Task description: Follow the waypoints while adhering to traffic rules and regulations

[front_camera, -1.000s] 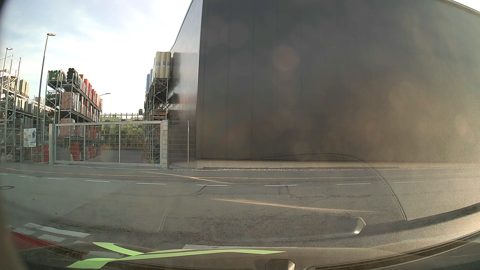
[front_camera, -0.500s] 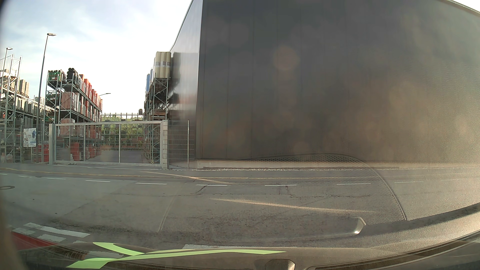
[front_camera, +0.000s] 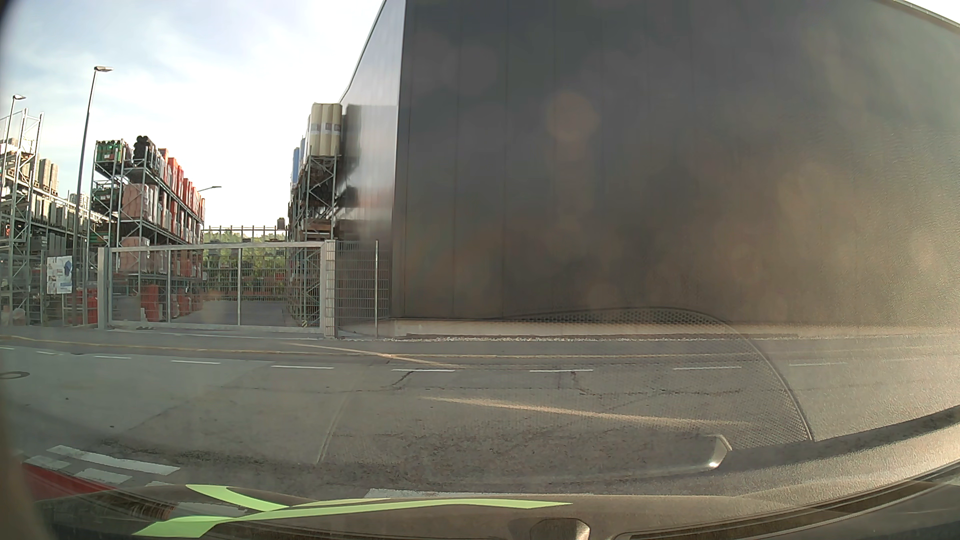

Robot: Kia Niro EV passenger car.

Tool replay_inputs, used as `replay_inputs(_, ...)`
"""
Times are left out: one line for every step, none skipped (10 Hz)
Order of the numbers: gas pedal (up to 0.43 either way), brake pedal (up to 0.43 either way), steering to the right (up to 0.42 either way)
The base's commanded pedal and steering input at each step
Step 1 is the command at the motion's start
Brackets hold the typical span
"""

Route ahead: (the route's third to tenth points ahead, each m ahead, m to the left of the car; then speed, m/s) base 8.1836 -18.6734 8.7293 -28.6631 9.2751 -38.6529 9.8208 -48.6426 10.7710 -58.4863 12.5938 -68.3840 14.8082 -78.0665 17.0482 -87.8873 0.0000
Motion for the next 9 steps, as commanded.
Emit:
replay_inputs(0.0, 0.537, 0.636)
replay_inputs(0.0, 0.537, 0.622)
replay_inputs(0.0, 0.537, 0.616)
replay_inputs(0.0, 0.537, 0.615)
replay_inputs(0.0, 0.537, 0.616)
replay_inputs(0.0, 0.537, 0.616)
replay_inputs(0.0, 0.537, 0.616)
replay_inputs(0.0, 0.537, 0.615)
replay_inputs(0.0, 0.537, 0.611)
